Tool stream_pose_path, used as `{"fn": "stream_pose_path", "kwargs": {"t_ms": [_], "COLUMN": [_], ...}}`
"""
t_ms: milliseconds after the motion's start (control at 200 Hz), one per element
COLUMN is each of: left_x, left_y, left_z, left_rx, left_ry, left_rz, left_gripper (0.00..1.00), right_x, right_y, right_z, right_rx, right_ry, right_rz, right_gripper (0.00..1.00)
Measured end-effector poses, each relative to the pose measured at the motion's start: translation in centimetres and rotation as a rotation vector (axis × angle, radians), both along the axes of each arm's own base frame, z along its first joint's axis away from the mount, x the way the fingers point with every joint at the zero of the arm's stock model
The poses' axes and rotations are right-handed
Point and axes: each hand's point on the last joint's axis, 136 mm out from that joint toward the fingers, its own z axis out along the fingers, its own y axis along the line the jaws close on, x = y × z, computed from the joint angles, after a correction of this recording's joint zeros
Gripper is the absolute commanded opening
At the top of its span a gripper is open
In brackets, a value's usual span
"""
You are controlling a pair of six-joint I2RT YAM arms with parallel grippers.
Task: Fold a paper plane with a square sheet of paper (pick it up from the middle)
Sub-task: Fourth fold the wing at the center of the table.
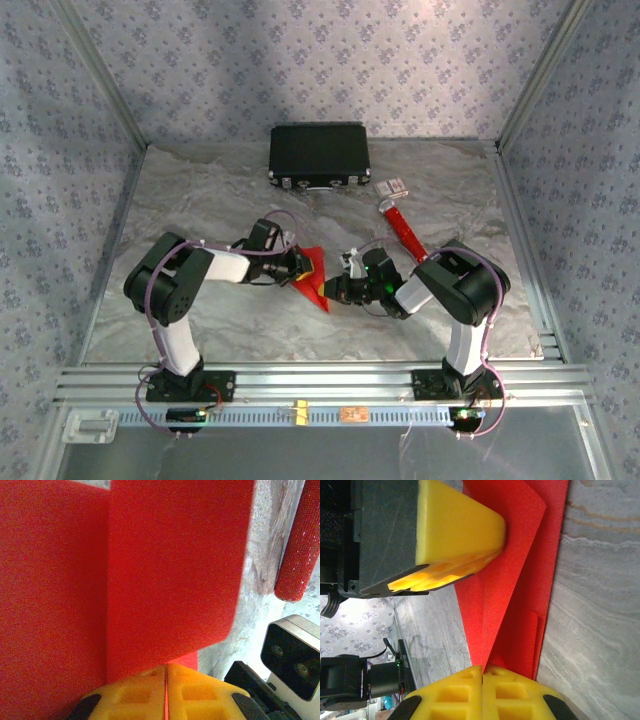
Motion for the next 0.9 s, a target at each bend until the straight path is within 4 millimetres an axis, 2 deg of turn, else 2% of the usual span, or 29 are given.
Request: {"fn": "stream_pose_path", "kwargs": {"t_ms": [475, 899], "left_x": [0.02, 0.00], "left_y": [-0.48, -0.49], "left_z": [-0.21, -0.22], "left_rx": [0.028, 0.030], "left_ry": [-0.005, -0.005], "left_rz": [-0.052, -0.055], "left_gripper": [0.07, 0.07], "right_x": [0.01, -0.86], "right_y": [-0.30, -0.91], "right_z": [0.41, 0.08], "right_rx": [-0.084, -0.248], "right_ry": [0.003, -0.004], "right_rz": [-0.027, -0.027], "right_gripper": [0.20, 0.22]}}
